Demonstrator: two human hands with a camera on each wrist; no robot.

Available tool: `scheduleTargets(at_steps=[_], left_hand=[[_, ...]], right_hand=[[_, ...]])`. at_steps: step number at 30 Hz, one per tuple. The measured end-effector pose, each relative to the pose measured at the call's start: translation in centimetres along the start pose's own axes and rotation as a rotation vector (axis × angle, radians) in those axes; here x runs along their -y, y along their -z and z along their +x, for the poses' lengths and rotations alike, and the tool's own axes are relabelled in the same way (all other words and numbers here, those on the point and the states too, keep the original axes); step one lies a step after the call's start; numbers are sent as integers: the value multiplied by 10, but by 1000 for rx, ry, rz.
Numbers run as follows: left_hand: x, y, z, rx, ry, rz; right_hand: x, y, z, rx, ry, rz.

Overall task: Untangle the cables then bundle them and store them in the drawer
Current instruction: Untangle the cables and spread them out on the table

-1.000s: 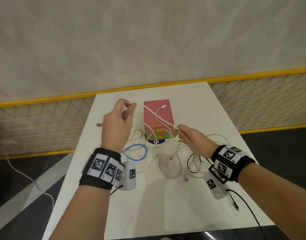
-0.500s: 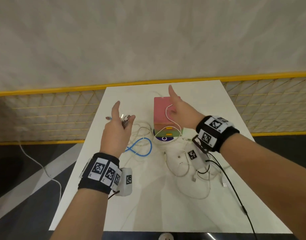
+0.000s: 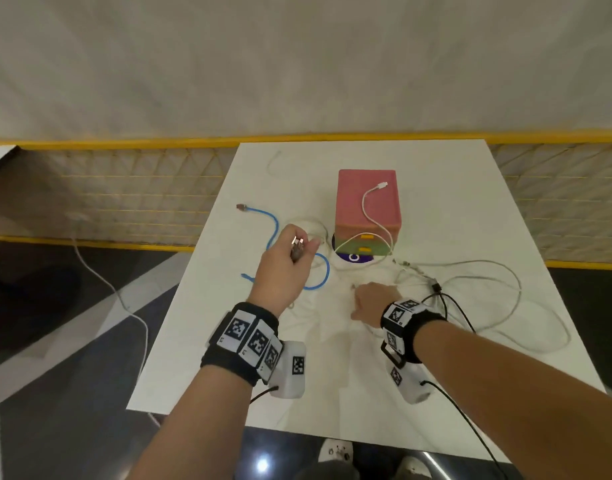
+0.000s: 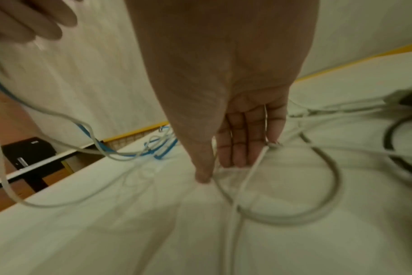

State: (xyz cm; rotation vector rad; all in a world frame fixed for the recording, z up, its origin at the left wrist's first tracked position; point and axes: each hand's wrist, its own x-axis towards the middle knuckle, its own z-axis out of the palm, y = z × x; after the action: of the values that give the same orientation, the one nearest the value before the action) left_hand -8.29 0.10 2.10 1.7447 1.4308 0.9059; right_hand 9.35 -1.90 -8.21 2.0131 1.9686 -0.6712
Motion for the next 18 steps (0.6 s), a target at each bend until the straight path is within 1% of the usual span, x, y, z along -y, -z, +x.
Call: scheduleTargets(at_steps=[2, 4, 7, 10, 13, 15, 17, 18], left_hand=[[-1, -2, -2, -1, 20, -39], [-2, -4, -4, 13, 22, -67], [2, -9, -4, 60, 41, -68], [0, -17, -2, 93, 79, -48], [-8, -26, 2, 116, 130, -129], [-18, -33, 4, 155, 136, -191], [-28, -37, 7, 133, 123, -211], [-34, -37, 8, 105, 109, -245]], right_hand=[[1, -7, -1, -25, -17, 11], [5, -7, -5, -92, -20, 49], [11, 0, -12, -220, 1, 233], [13, 13, -20, -351, 121, 516], [18, 32, -35, -433, 289, 784], [23, 44, -49, -460, 392, 897], [23, 50, -59, -479, 439, 956], [19, 50, -63, -488, 439, 961]])
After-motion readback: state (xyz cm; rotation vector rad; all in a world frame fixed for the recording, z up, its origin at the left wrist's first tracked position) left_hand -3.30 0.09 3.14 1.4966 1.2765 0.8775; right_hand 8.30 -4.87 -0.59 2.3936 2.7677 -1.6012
